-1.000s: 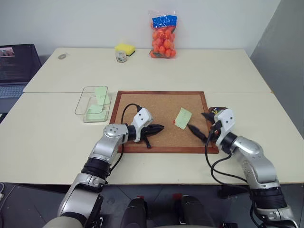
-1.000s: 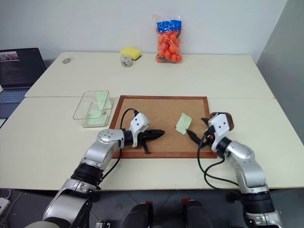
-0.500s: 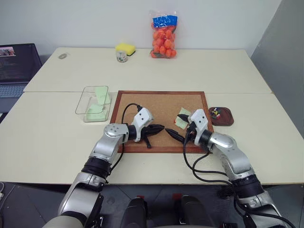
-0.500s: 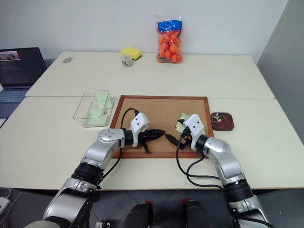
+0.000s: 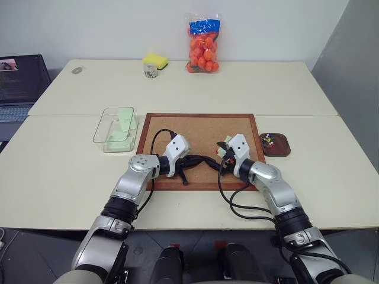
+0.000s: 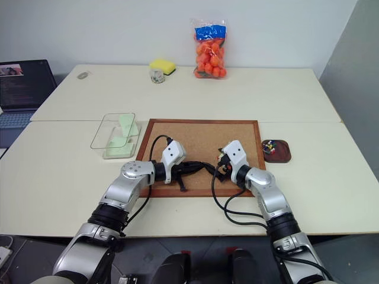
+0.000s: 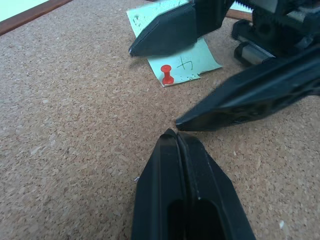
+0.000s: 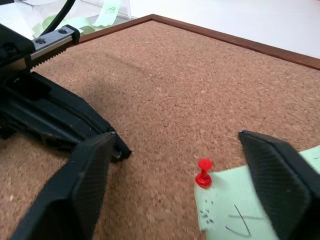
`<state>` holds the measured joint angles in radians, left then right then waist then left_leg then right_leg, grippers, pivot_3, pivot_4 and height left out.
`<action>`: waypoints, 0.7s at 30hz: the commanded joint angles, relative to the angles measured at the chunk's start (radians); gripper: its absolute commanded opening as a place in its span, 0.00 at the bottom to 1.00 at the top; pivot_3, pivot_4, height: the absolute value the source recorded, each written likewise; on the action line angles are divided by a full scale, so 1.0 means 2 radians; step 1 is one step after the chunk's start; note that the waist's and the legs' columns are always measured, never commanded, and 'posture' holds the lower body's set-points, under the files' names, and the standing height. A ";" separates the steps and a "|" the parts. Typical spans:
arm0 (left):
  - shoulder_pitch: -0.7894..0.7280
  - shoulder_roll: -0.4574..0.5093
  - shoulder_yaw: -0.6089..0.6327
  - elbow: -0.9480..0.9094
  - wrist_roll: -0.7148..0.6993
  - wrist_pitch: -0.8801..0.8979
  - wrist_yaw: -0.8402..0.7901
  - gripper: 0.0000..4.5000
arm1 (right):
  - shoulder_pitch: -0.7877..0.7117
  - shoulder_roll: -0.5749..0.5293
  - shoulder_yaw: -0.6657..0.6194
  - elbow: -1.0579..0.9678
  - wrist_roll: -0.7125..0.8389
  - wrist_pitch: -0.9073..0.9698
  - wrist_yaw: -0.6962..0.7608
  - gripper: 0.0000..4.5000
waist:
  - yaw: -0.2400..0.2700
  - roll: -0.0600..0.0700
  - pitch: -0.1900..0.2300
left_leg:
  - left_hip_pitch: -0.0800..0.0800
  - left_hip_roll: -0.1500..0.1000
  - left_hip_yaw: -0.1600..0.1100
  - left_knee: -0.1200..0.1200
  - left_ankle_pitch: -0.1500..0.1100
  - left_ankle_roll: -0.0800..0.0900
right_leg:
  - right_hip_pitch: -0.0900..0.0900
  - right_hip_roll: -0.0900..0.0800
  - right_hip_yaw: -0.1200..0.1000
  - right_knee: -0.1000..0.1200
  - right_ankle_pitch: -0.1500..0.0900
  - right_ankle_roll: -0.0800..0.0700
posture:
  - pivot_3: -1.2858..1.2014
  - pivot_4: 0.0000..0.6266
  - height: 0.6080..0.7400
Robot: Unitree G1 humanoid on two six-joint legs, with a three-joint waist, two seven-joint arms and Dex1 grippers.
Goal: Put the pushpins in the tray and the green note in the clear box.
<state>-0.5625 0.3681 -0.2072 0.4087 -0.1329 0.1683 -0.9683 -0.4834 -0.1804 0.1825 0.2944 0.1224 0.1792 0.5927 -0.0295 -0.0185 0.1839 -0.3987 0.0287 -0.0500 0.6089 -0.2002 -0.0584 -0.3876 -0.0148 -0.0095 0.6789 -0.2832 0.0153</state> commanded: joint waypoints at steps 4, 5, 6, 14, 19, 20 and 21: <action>0.016 0.005 -0.014 0.020 0.020 0.020 0.002 0.00 | -0.020 0.005 -0.008 0.019 -0.012 -0.019 -0.011 0.50 | 0.000 0.000 0.000 | 0.000 0.000 0.000 0.000 0.000 0.000 | 0.000 0.000 0.000 0.000 0.000 0.000 | 0.52 0.24 1.00; 0.016 0.005 -0.014 0.019 0.020 0.020 0.002 0.00 | -0.021 0.005 -0.008 0.020 -0.013 -0.020 -0.011 0.44 | 0.000 0.000 0.000 | 0.000 0.000 0.000 0.000 0.000 0.000 | 0.000 0.000 0.000 0.000 0.000 0.000 | 0.52 0.24 1.00; 0.016 0.005 -0.014 0.019 0.019 0.020 0.002 0.00 | -0.021 0.005 -0.008 0.021 -0.014 -0.020 -0.012 0.38 | 0.000 0.000 0.000 | 0.000 0.000 0.000 0.000 0.000 0.000 | 0.000 0.000 0.000 0.000 0.000 0.000 | 0.52 0.24 1.00; 0.017 0.005 -0.014 0.019 0.019 0.021 0.002 0.00 | -0.018 -0.001 -0.011 0.021 -0.016 -0.019 -0.016 0.02 | 0.000 0.000 0.000 | 0.000 0.000 0.000 0.000 0.000 0.000 | 0.000 0.000 0.000 0.000 0.000 0.000 | 0.52 0.24 1.00; 0.018 0.003 -0.017 0.020 0.022 0.017 0.003 0.00 | -0.018 -0.005 -0.010 0.022 -0.023 -0.022 -0.020 0.02 | 0.000 0.000 0.000 | 0.000 0.000 0.000 0.000 0.000 0.000 | 0.000 0.000 0.000 0.000 0.000 0.000 | 0.52 0.24 1.00; 0.018 0.003 -0.017 0.019 0.022 0.017 0.003 0.00 | -0.019 -0.004 -0.010 0.021 -0.024 -0.025 -0.023 0.02 | 0.000 0.000 0.000 | 0.000 0.000 0.000 0.000 0.000 0.000 | 0.000 0.000 0.000 0.000 0.000 0.000 | 0.52 0.24 1.00; 0.019 0.003 -0.017 0.018 0.021 0.017 0.003 0.00 | -0.019 -0.003 -0.011 0.018 -0.023 -0.027 -0.024 0.02 | 0.000 0.000 0.000 | 0.000 0.000 0.000 0.000 0.000 0.000 | 0.000 0.000 0.000 0.000 0.000 0.000 | 0.52 0.24 1.00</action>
<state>-0.5612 0.3678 -0.2084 0.4063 -0.1327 0.1703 -0.9659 -0.5108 -0.1818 0.1773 0.3433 0.0886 0.1423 0.5601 -0.0295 -0.0185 0.1839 -0.3985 0.0286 -0.0500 0.6090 -0.2002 -0.0584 -0.3875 -0.0149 -0.0094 0.6791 -0.2832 0.0153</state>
